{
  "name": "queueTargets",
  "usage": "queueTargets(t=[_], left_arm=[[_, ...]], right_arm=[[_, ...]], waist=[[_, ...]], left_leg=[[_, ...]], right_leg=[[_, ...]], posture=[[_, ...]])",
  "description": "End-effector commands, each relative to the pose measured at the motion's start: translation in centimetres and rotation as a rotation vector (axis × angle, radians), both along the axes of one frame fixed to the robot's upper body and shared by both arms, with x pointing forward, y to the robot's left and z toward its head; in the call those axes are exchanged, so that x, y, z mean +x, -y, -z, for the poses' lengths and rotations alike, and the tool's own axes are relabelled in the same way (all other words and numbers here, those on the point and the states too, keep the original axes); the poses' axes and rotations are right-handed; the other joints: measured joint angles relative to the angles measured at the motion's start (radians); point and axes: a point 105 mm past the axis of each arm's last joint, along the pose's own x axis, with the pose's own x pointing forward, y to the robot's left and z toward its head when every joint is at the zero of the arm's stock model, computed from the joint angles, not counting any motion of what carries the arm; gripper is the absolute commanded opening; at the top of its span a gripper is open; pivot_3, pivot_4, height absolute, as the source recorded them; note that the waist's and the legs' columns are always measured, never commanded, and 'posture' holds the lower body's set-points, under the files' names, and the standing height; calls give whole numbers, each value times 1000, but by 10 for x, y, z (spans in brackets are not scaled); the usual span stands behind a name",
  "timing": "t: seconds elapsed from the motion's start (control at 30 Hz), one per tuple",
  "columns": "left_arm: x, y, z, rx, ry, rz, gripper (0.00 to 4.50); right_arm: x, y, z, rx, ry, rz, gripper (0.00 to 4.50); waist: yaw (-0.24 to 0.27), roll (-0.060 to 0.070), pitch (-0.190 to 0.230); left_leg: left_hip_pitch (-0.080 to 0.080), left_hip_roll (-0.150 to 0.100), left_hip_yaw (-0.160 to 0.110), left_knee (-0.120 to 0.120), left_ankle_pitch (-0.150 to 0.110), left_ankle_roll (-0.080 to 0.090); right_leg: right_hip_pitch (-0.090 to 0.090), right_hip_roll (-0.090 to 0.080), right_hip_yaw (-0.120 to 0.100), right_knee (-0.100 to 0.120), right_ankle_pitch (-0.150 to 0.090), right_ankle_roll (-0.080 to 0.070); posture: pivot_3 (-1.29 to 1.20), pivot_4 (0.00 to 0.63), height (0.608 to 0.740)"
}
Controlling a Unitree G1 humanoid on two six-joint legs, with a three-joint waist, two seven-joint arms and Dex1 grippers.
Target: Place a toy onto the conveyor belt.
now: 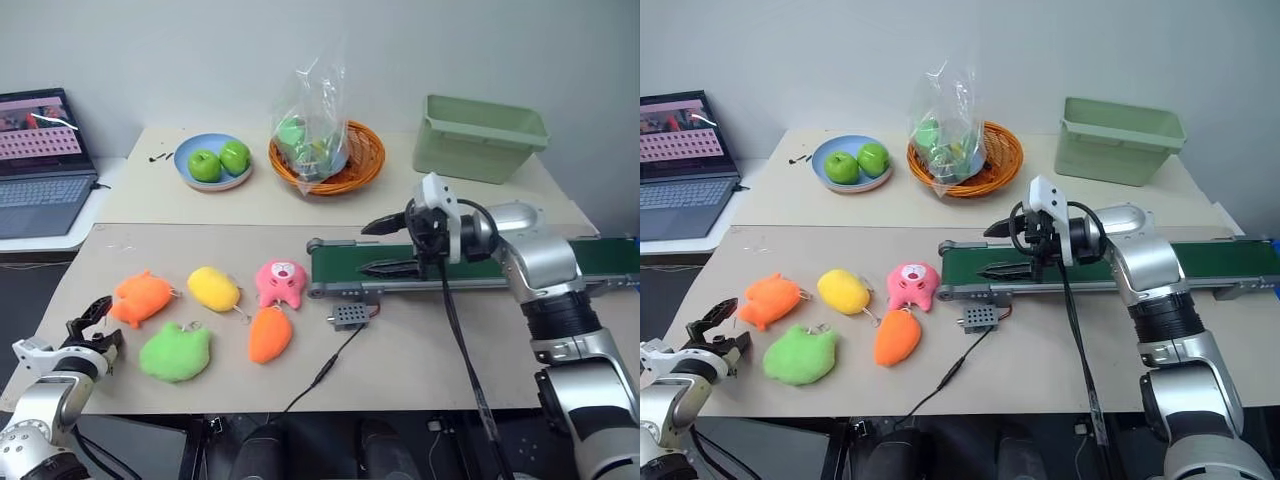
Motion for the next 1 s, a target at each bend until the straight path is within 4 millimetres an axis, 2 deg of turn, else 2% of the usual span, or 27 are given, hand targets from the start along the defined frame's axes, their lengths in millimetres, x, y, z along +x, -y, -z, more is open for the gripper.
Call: queueTargets(t=[0.03,0.27,0.5,0.6,0.77,0.87,0.93,1.0], left_arm=[[9,5,7,-7,-9,9,4465],[28,18,-1,0,51,68,4465],[34,21,6,-11,34,64,4465],[34,21,8,-11,32,52,3750],[34,19,9,-4,27,44,1723],[35,17,5,13,42,45,721],[36,17,-10,57,110,55,76],[37,18,-40,78,264,64,7]], right_arm=[[-3,3,-17,17,66,-1,4500],[-4,4,-19,12,76,11,4500],[-5,5,-19,5,93,27,4500],[-4,7,-20,2,103,37,4500],[-2,8,-19,-6,117,53,4500],[-1,8,-20,-5,123,56,4500],[-1,7,-20,-4,124,56,4500],[0,6,-20,-3,125,56,4500]], waist=[[4,2,-1],[10,2,-1],[10,2,-1],[10,2,-1],[8,2,-1],[7,2,-1],[7,2,-1],[5,1,-1]], left_leg=[[0,0,0,0,0,0],[-1,0,1,0,0,0],[-1,0,1,0,0,0],[-1,0,1,0,0,0],[-2,0,1,0,0,0],[-2,0,1,0,0,0],[-1,0,1,0,0,0],[-2,0,1,0,0,0]], right_leg=[[0,0,0,0,0,0],[0,0,0,-1,0,0],[0,0,0,-1,0,0],[0,0,0,-1,0,0],[0,0,0,-2,0,0],[0,0,0,-2,0,0],[0,0,0,-1,0,0],[0,0,0,-1,0,0]], posture=[[0,150,740],[0,150,740],[0,150,740],[0,150,740],[0,150,740],[0,150,740],[0,150,740],[0,150,740]])
